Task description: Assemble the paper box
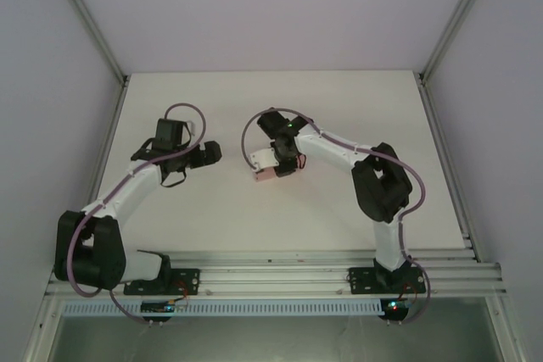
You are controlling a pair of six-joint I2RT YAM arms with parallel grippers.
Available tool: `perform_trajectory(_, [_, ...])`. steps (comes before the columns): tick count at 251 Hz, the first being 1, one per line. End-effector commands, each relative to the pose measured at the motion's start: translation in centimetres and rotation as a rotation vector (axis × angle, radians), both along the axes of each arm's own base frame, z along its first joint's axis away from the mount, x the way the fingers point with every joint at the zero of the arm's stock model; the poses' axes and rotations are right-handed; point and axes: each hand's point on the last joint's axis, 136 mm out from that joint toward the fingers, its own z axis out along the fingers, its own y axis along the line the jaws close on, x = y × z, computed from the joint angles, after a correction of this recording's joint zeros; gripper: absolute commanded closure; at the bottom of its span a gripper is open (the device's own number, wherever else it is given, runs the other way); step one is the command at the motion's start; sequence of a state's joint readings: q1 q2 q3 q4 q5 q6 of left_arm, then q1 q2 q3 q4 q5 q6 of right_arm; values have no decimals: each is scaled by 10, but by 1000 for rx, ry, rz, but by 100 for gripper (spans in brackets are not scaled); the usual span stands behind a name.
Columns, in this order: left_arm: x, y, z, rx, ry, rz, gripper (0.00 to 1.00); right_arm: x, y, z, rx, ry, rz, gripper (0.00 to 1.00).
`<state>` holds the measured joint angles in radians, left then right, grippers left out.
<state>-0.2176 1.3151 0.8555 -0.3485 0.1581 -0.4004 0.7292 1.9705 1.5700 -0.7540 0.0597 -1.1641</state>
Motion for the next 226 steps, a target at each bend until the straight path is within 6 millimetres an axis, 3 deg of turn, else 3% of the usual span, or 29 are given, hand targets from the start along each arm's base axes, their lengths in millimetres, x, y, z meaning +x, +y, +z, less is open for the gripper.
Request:
perform_trajectory(1, [-2,6,8,17,-22,6,0,52,0,54,81,-284,-144,68])
perform_trajectory(22, [-2,6,9,19,-26,9,0,82,-4,76,137,-422,-237,67])
perform_trajectory(51, [-2,7,7,17,-21,15,0,107,-7,80,198,-535,-309,64])
perform_trajectory(106, [-2,7,3,15,-19,19,1,129,-12,31,155,-603,-320,64])
perform_trajectory(133, [-1,7,3,18,-22,15,0,123,-12,9,168,-562,-310,61])
perform_trajectory(182, [0,8,2,29,-19,13,0,96,-24,-24,105,-467,-260,44])
perform_trajectory(226, [0,8,2,34,-19,9,0,52,-26,-23,135,-278,-241,9])
